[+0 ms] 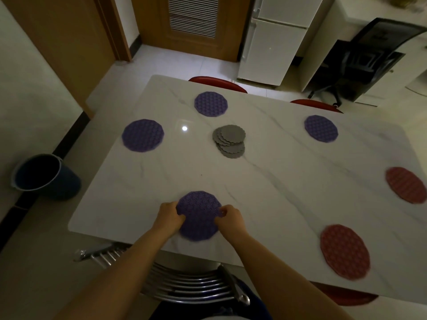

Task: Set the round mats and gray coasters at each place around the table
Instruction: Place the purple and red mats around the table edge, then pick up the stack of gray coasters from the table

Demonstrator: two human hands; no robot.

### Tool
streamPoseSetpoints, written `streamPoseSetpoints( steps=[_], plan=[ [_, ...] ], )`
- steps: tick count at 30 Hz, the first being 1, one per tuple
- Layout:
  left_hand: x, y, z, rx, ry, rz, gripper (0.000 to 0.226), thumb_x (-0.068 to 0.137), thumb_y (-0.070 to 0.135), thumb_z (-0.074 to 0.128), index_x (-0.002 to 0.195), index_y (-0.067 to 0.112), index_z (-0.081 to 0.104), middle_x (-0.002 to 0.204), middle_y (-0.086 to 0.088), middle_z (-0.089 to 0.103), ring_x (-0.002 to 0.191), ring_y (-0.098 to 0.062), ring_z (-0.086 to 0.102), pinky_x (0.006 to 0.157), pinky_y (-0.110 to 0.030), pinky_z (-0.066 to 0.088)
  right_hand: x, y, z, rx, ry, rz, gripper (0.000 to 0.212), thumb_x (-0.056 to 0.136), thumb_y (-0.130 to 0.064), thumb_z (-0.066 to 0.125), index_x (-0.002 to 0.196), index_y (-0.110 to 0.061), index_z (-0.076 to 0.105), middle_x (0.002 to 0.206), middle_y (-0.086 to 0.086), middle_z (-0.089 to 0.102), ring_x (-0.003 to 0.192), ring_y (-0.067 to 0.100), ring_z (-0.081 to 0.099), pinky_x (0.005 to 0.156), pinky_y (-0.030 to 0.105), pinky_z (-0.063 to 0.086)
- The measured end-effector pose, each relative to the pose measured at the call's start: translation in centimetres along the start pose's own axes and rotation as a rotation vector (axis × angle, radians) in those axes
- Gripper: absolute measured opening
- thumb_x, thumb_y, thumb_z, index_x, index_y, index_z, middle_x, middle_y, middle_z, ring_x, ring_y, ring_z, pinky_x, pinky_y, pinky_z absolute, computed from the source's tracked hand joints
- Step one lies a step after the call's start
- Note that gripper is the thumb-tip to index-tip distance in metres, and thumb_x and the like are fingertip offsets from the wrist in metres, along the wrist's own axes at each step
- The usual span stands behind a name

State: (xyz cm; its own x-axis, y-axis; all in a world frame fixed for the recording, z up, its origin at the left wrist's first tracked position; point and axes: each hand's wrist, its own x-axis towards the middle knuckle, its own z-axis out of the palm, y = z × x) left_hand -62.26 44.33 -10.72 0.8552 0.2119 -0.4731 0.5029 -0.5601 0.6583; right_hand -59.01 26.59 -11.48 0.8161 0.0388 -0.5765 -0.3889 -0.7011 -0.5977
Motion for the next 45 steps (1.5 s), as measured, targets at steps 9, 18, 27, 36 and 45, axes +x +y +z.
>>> streamPoseSetpoints(
  steps=[9, 18, 27, 36, 45],
  plan=[
    [0.4, -0.3, 0.2, 0.048, 0.058, -0.009, 0.017, 0.083, 0.006, 0.059, 0.098, 0.002, 0.063, 0.103, -0.012, 0.062, 0.095, -0.033, 0.060, 0.079, -0.035, 0.046, 1.0, 1.2, -0.5, 0.026, -0.068, 0.035, 0.042, 0.085, -0.017, 0.060, 0.125, -0.008, 0.052, 0.125, 0.009, 0.057, 0.095, 0.014, 0.055, 0.077, 0.026, 0.045],
    [6.9, 6.3, -2.4, -0.198, 0.060, 0.004, 0.038, 0.091, 0.014, 0.060, 0.129, 0.008, 0.052, 0.126, -0.013, 0.057, 0.103, -0.018, 0.053, 0.084, -0.026, 0.039, 8.4, -2.0, -8.8, 0.220, 0.108, 0.065, 0.038, 0.088, -0.016, 0.057, 0.125, -0.009, 0.054, 0.123, 0.013, 0.059, 0.109, 0.028, 0.058, 0.097, 0.043, 0.049],
    [15.1, 13.0, -0.5, -0.301, 0.081, -0.005, 0.042, 0.096, 0.022, 0.054, 0.136, 0.016, 0.047, 0.131, -0.002, 0.049, 0.110, -0.012, 0.046, 0.090, -0.025, 0.036, 19.0, -6.0, -14.3, 0.195, 0.150, -0.061, 0.051, 0.091, -0.030, 0.055, 0.136, -0.010, 0.044, 0.126, 0.008, 0.057, 0.094, 0.015, 0.053, 0.079, 0.026, 0.041],
    [19.3, 13.2, 2.7, -0.326, 0.194, -0.058, 0.041, 0.097, 0.002, 0.042, 0.136, 0.009, 0.048, 0.140, -0.013, 0.049, 0.124, -0.026, 0.048, 0.090, -0.024, 0.035, 26.2, -6.6, -14.1, -0.008, 0.156, -0.096, 0.071, 0.081, -0.052, 0.061, 0.139, -0.016, 0.042, 0.138, 0.010, 0.040, 0.118, 0.030, 0.051, 0.096, 0.041, 0.045],
    [18.5, 13.0, 3.1, -0.457, 0.202, -0.110, 0.038, 0.098, 0.005, 0.045, 0.135, 0.009, 0.050, 0.138, -0.012, 0.051, 0.122, -0.024, 0.049, 0.097, -0.028, 0.038, 26.7, -6.4, -13.0, -0.012, 0.266, -0.238, 0.045, 0.080, -0.027, 0.068, 0.121, -0.019, 0.050, 0.122, 0.003, 0.049, 0.105, 0.020, 0.053, 0.087, 0.033, 0.048]
  ],
)
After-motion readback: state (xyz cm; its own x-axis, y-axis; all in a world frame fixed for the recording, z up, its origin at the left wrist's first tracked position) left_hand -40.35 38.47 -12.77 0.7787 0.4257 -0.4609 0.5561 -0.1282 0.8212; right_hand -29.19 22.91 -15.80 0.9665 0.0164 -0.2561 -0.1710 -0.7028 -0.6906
